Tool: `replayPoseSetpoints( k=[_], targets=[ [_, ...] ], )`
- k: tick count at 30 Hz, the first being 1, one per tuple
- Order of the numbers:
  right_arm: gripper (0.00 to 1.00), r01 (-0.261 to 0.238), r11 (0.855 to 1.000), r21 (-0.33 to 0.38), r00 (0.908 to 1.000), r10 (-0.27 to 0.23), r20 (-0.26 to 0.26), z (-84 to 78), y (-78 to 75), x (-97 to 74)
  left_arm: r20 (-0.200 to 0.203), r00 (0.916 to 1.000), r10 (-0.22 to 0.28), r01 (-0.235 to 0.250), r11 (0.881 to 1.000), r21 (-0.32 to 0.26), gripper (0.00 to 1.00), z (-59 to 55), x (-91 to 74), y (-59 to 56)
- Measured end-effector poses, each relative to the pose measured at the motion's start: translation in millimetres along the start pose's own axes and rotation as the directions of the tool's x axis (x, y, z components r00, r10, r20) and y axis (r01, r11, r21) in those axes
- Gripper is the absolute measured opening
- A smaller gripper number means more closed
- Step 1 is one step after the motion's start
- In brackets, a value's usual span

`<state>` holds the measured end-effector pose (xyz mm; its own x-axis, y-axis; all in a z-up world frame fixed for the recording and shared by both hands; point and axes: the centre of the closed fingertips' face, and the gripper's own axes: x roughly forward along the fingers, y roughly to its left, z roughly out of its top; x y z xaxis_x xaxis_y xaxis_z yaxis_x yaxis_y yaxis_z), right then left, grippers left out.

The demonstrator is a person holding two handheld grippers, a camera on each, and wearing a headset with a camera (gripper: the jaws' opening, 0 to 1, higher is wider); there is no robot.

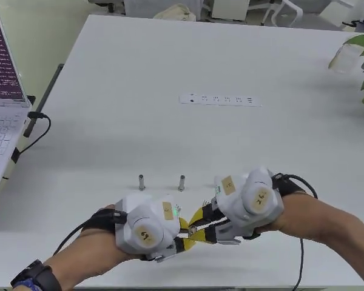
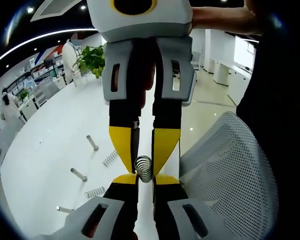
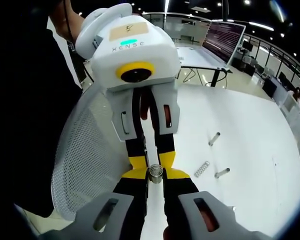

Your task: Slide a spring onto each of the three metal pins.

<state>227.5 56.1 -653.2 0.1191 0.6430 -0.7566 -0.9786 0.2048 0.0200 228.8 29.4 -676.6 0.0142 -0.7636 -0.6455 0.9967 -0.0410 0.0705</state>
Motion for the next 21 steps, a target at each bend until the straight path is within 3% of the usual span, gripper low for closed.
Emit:
replayPoseSetpoints(
  k=[5,10,19,21],
  targets=[
    [0.08,0.026,1.0,0.017,0.9994,-0.026,0.024,2.5,-7.4,-9.3,0.052,0.9984,0.022,-0.019,0.999,-0.051,0.03,6.3,-1.2,8.5],
    [0.08,0.047,0.997,0.061,0.9946,-0.052,0.09,12.8,-16.0,-20.0,0.054,0.9977,0.042,-0.039,0.998,-0.059,0.05,4.4,-0.4,12.9],
    [0.08,0.046,0.995,0.091,0.9913,-0.057,0.119,16.4,-18.7,-22.5,0.114,0.9915,0.062,-0.048,0.991,-0.125,0.04,14.9,-3.2,19.6],
    [0.08,0.047,0.995,0.088,0.9914,-0.057,0.118,16.8,-18.5,-22.1,0.111,0.9917,0.065,-0.052,0.991,-0.12,0.03,14.6,-3.0,20.2]
  ],
)
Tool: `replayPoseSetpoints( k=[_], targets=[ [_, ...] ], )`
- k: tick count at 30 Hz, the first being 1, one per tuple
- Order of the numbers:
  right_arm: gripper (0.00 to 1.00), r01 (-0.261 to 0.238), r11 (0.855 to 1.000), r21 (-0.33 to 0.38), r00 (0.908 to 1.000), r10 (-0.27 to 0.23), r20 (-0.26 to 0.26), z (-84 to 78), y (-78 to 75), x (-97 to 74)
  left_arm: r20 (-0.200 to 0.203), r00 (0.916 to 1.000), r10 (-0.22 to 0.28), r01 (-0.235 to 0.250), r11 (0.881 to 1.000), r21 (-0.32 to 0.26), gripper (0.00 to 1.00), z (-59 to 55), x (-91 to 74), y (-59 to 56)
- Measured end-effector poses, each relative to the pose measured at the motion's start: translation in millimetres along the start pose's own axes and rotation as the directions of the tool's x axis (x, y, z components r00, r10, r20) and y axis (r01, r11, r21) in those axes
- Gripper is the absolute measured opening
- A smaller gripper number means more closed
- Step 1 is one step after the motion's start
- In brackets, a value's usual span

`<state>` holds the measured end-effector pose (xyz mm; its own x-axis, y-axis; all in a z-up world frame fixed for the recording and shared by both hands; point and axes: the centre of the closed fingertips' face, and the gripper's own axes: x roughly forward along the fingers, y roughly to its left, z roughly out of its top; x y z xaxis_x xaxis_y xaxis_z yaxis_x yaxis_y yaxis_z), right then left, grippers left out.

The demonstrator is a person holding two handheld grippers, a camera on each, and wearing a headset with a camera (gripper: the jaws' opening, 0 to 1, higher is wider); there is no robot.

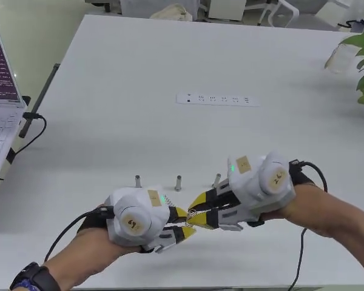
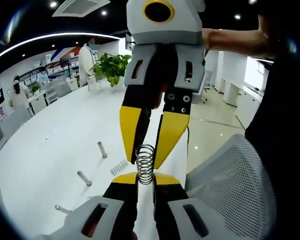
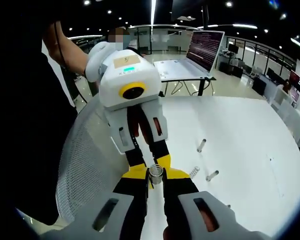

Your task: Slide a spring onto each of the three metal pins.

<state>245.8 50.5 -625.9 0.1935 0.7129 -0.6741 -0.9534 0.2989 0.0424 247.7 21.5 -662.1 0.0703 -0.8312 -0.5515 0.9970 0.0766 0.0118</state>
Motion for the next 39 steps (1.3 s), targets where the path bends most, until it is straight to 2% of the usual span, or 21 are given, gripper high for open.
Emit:
replayPoseSetpoints(
  k=[9,14,18,26,35,39],
  targets=[
    [0.08,0.0,1.0,0.003,1.0,0.0,-0.005,-1.9,-0.8,-1.1,-0.005,1.0,-0.007,0.007,1.0,-0.002,0.03,-0.8,1.5,-0.4],
    [0.08,-0.014,1.0,-0.011,0.9995,0.014,-0.026,-3.2,2.6,-0.6,-0.017,0.9995,-0.025,0.025,1.0,0.014,0.02,-1.6,2.1,-4.0],
    [0.09,-0.036,0.998,-0.049,0.9975,0.033,-0.062,-5.3,6.2,1.0,-0.023,0.9991,-0.035,0.036,0.999,0.024,0.02,-2.4,2.0,-6.6],
    [0.11,-0.088,0.988,-0.123,0.9838,0.067,-0.166,-14.4,12.1,5.6,-0.047,0.9977,-0.048,0.051,0.997,0.059,0.02,-3.7,3.0,-12.5],
    [0.11,-0.122,0.979,-0.165,0.9724,0.084,-0.218,-16.6,13.9,8.2,-0.051,0.9973,-0.052,0.056,0.995,0.078,0.02,-1.7,4.3,-13.9],
    [0.1,-0.135,0.974,-0.185,0.9633,0.085,-0.255,-21.4,14.3,9.2,-0.054,0.9971,-0.054,0.059,0.995,0.08,0.02,-1.7,4.2,-14.1]
  ],
)
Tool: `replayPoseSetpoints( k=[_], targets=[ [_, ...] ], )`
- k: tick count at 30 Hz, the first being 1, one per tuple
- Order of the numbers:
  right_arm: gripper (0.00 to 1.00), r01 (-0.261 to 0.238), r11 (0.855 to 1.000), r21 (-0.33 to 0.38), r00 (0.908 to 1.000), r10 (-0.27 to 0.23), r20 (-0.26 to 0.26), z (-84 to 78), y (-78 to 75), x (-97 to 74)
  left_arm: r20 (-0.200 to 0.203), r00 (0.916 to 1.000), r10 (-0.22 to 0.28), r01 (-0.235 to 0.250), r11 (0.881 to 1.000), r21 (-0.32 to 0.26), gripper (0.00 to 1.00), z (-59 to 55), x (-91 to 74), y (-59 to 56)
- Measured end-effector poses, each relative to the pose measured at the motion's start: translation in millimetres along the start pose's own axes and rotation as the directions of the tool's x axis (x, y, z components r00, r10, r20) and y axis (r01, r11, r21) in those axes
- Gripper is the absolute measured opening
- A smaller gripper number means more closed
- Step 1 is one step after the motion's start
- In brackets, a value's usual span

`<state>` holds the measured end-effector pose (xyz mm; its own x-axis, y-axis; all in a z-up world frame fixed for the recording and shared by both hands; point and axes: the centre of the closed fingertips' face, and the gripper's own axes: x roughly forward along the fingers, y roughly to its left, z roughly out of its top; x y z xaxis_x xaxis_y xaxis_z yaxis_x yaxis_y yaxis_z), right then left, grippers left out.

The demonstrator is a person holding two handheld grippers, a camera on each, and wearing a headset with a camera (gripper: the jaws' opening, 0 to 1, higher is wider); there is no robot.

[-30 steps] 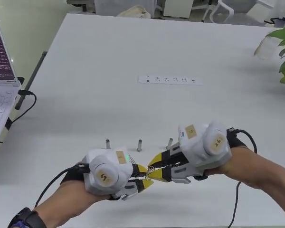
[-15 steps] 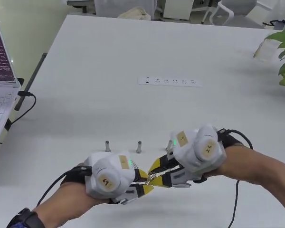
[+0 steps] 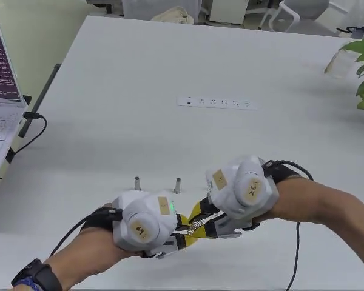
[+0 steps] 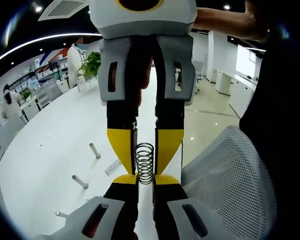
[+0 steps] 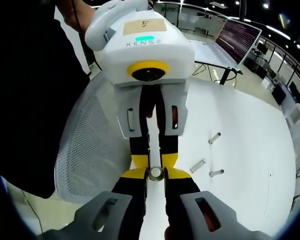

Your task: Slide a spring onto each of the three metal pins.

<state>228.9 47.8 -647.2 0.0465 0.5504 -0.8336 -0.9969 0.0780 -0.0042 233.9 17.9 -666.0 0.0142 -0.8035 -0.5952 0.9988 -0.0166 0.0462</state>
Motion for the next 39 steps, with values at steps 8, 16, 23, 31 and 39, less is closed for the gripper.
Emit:
replayPoseSetpoints(
  k=[8,16,23,31,39],
  targets=[
    [0.09,-0.007,1.0,-0.009,0.9997,0.006,-0.024,-0.9,1.1,6.1,-0.036,0.9993,-0.008,0.008,1.0,0.017,0.02,-6.4,1.8,-2.0],
    [0.09,-0.03,1.0,0.003,0.9978,0.03,-0.058,-2.5,3.7,8.8,-0.055,0.9984,-0.016,0.017,1.0,0.022,0.02,-9.9,3.0,-4.9],
    [0.08,-0.027,1.0,0.011,0.9975,0.027,-0.065,-4.1,2.9,10.0,-0.055,0.9984,-0.009,0.01,1.0,0.012,0.02,-11.8,3.5,-4.4],
    [0.08,-0.007,0.999,0.049,0.9997,0.008,-0.023,-4.8,1.0,2.6,-0.015,0.9999,-0.001,0.001,1.0,-0.024,0.02,-7.1,0.5,-2.5],
    [0.08,-0.005,0.999,0.042,0.9999,0.006,-0.011,-2.0,1.2,2.1,-0.001,0.9999,0.01,-0.011,0.999,-0.034,0.02,-5.5,-2.2,-2.2]
  ],
)
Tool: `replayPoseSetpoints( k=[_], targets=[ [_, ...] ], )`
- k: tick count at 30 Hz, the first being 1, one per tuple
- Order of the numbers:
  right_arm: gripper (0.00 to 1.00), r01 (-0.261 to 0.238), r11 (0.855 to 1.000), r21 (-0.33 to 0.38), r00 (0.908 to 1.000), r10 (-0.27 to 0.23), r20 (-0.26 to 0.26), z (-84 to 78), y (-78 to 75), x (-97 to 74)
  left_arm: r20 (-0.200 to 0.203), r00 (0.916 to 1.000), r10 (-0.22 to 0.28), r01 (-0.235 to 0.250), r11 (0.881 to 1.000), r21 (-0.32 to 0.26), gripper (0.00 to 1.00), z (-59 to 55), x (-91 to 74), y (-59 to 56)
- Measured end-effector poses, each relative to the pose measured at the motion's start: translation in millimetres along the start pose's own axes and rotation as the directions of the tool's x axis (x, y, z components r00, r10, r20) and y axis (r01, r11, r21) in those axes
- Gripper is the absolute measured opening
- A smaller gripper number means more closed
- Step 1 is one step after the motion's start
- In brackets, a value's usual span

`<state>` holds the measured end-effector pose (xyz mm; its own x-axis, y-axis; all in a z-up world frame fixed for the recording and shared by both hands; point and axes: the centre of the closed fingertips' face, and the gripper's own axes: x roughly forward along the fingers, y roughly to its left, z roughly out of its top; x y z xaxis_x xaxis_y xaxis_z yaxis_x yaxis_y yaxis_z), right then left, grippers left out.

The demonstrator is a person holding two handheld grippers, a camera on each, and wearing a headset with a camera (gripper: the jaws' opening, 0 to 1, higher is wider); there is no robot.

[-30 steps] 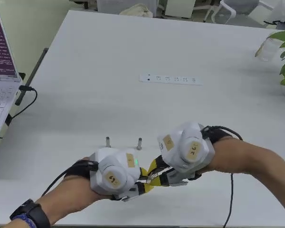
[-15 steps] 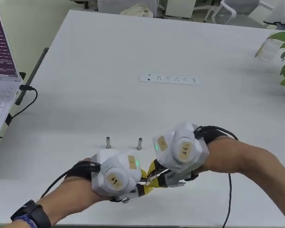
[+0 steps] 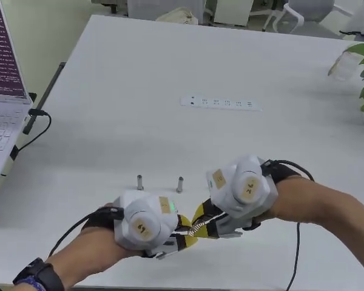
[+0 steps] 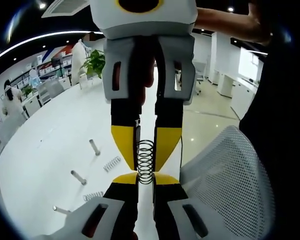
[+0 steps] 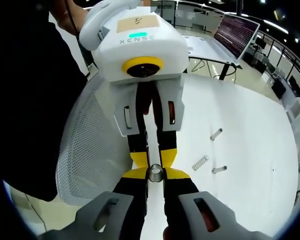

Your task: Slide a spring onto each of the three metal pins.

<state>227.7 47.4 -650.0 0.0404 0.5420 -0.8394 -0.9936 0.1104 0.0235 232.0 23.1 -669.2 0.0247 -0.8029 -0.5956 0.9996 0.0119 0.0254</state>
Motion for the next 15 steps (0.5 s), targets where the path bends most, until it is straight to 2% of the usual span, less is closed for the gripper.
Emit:
replayPoseSetpoints(
  k=[5,8,15],
  targets=[
    [0.08,0.008,1.0,-0.003,1.0,-0.008,0.005,2.0,-2.4,0.8,0.01,0.9998,0.019,-0.019,1.0,-0.004,0.03,-0.7,-2.4,3.1],
    [0.08,0.009,1.0,0.002,0.9999,-0.009,0.014,4.9,-4.2,0.4,0.024,0.9993,0.029,-0.028,0.999,-0.031,0.03,-1.7,-5.7,6.0],
    [0.08,0.015,1.0,0.004,0.9995,-0.015,0.026,10.7,-12.1,0.9,0.025,0.9973,0.069,-0.066,0.994,-0.081,0.09,-12.9,-16.2,13.2]
  ],
)
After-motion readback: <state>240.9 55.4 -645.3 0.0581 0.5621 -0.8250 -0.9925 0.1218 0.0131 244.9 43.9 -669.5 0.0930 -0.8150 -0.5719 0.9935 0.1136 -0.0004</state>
